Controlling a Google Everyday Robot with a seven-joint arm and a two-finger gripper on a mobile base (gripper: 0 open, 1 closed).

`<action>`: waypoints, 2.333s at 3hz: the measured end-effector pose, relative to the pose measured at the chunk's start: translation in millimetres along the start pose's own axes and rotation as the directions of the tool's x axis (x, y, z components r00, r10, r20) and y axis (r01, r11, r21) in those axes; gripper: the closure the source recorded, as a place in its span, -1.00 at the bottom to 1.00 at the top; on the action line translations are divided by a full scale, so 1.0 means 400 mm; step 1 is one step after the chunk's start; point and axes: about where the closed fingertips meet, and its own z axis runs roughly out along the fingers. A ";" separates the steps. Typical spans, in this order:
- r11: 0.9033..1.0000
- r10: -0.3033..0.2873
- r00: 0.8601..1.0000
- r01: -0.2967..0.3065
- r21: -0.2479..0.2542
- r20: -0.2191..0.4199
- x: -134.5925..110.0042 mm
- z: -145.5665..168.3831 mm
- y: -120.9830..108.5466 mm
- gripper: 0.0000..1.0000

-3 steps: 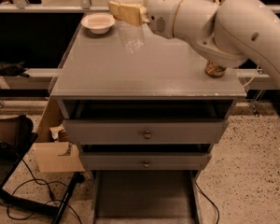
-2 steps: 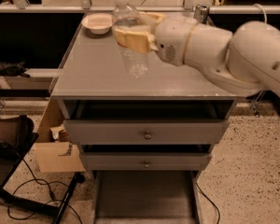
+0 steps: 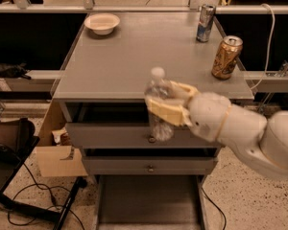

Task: Place water bottle into bottom drawer

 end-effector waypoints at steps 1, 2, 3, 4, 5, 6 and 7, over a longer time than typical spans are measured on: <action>0.998 0.011 1.000 -0.011 0.055 -0.011 0.038 -0.069 -0.025 1.00; 0.999 0.020 1.000 -0.019 0.043 -0.013 0.054 -0.050 -0.031 1.00; 0.999 0.037 0.999 -0.038 -0.030 -0.020 0.281 -0.083 -0.006 1.00; 0.992 0.037 0.999 -0.038 -0.123 -0.007 0.460 -0.111 0.004 1.00; 0.985 0.044 0.999 -0.045 -0.164 -0.009 0.608 -0.117 -0.016 1.00; 0.985 0.044 0.999 -0.045 -0.164 -0.009 0.608 -0.117 -0.016 1.00; 0.981 0.059 0.998 -0.062 -0.182 -0.023 0.665 -0.092 -0.014 1.00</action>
Offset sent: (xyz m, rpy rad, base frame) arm -0.0111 -0.0302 -0.0159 -0.0055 0.0158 -0.0592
